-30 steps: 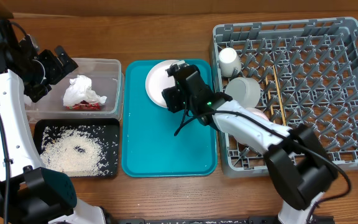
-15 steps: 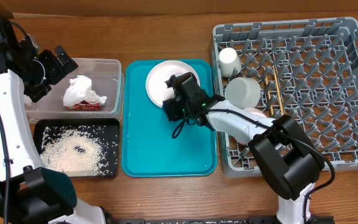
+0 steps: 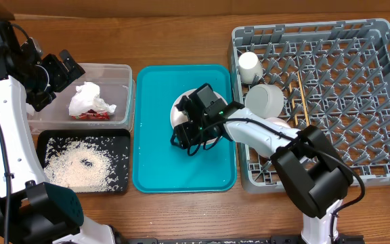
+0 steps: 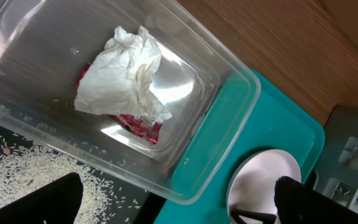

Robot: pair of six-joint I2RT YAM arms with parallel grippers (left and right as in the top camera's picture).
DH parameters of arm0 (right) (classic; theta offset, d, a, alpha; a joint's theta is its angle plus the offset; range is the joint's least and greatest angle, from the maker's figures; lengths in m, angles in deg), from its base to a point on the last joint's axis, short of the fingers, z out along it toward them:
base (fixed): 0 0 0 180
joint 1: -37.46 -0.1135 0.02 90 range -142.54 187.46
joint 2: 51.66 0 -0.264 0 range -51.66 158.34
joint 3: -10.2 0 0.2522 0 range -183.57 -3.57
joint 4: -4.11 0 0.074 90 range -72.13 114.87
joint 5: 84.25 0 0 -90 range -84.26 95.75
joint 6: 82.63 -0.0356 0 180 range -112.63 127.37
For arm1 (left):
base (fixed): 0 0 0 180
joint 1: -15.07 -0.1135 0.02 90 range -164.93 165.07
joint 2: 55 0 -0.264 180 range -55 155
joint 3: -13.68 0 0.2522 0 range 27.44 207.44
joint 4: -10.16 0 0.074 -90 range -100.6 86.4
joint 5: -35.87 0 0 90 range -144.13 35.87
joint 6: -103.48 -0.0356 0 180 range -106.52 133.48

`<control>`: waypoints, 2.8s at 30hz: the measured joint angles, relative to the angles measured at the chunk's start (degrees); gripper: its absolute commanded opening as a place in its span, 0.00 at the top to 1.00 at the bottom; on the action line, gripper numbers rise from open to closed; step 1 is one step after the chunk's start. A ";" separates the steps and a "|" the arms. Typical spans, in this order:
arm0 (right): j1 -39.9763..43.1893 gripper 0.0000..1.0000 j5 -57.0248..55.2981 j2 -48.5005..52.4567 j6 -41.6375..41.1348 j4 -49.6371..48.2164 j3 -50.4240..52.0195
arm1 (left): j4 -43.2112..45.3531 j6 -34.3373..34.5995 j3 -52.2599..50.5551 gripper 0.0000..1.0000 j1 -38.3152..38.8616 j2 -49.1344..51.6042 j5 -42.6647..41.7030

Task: Sort waste into correct bins and load items into the dishwasher
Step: 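Move the right gripper back to the large white plate on the teal tray, then grasp the large white plate's rim with the right gripper and tilt it up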

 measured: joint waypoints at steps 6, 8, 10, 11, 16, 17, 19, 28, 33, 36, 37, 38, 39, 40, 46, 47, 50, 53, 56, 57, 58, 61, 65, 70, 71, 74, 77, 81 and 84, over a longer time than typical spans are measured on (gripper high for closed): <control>-3.85 0.39 2.49 0.00 0.02 0.22 0.00 | 0.00 0.00 0.00 0.00 0.00 0.00 0.00; -5.60 0.39 2.89 0.00 0.00 0.20 0.00 | 0.00 0.00 0.00 0.00 0.00 -0.02 0.00; -7.26 0.39 3.04 0.00 0.02 0.00 0.00 | 0.00 0.00 0.00 0.00 0.00 0.00 0.00; -8.00 0.39 3.21 0.00 0.02 -0.28 0.00 | 0.00 0.00 0.00 0.00 0.00 0.00 0.00; -11.15 0.44 3.56 0.00 0.02 -1.25 0.00 | 0.00 0.00 0.00 0.00 0.00 0.00 0.00; -11.39 0.45 3.67 0.00 -0.02 -1.36 0.00 | 0.00 0.00 0.00 0.00 0.00 0.00 0.00; -11.45 0.46 3.85 0.00 0.02 -1.51 0.00 | 0.00 0.00 0.00 0.00 0.00 0.00 0.00; -9.99 0.46 1.95 -0.37 2.21 1.75 -1.79 | 0.00 0.00 0.00 0.00 0.00 0.00 0.00; -7.02 0.46 -7.34 -4.55 2.80 10.29 -5.86 | 0.00 0.00 0.00 0.00 0.00 0.00 -0.02; -4.68 0.47 -13.77 -7.63 3.04 14.86 -7.56 | 0.00 0.00 0.00 0.00 0.00 -0.02 0.00; -3.98 0.48 -15.61 -8.26 3.06 15.98 -7.87 | 0.00 0.00 0.00 0.00 0.00 0.00 0.00; -3.23 0.50 -17.44 -8.70 3.06 17.00 -8.07 | 0.00 0.00 0.00 0.00 0.00 0.00 0.00; -2.29 0.54 -19.69 -8.96 3.10 18.25 -8.15 | 0.00 0.00 0.00 0.00 0.00 0.00 0.00; -1.36 0.58 -21.86 -9.01 2.93 19.21 -8.15 | 0.00 0.00 0.00 0.00 0.00 0.00 0.00; -0.31 0.75 -26.36 -8.98 3.23 19.23 -8.07 | 0.00 0.00 0.00 0.00 0.00 -0.02 0.00; -0.33 0.77 -27.15 -8.98 3.19 19.26 -8.07 | 0.00 0.02 0.00 0.00 0.00 0.00 0.00; -0.42 0.78 -29.29 -8.98 3.19 19.19 -8.07 | 0.00 0.00 0.00 0.00 0.00 0.00 0.00; -0.42 0.78 -30.97 -8.98 3.21 19.17 -8.07 | 0.00 0.00 0.00 0.00 0.00 0.00 0.00; -0.42 0.78 -31.85 -8.98 3.23 19.17 -8.07 | 0.00 0.00 0.00 0.00 0.00 -0.02 0.00; -0.42 0.78 -32.00 -9.01 3.23 19.17 -8.07 | 0.00 0.00 0.00 0.00 0.00 0.00 0.00; -0.42 0.77 -32.17 -9.01 3.23 19.19 -8.07 | 0.00 0.00 0.00 0.00 0.00 0.00 0.00; -0.42 0.77 -32.22 -9.01 3.23 19.19 -8.07 | 0.00 0.00 0.00 0.00 0.00 0.00 0.00; -0.42 0.76 -32.24 -8.98 3.23 19.12 -8.07 | 0.00 0.00 0.00 0.00 0.00 0.00 0.00; -0.42 0.75 -32.28 -8.98 3.23 16.74 -7.45 | 0.00 0.00 0.00 0.00 0.00 0.00 0.00; -0.42 0.75 -32.33 -9.01 3.26 15.45 -6.73 | 0.00 0.00 0.00 0.00 0.00 0.00 0.00; -0.42 0.74 -32.61 -8.96 3.19 11.87 -3.78 | 0.00 0.00 0.00 0.00 0.00 -0.02 0.00; -0.42 0.72 -32.63 -8.96 3.48 9.20 -1.90 | 0.00 0.00 0.00 0.00 0.00 0.00 0.00; -0.42 0.71 -32.65 -8.96 4.31 6.10 0.04 | 0.00 0.02 0.00 0.00 0.00 -0.02 0.00; -0.42 0.70 -32.63 -8.94 4.57 4.81 0.98 | 0.00 0.00 0.00 0.00 0.00 0.00 0.00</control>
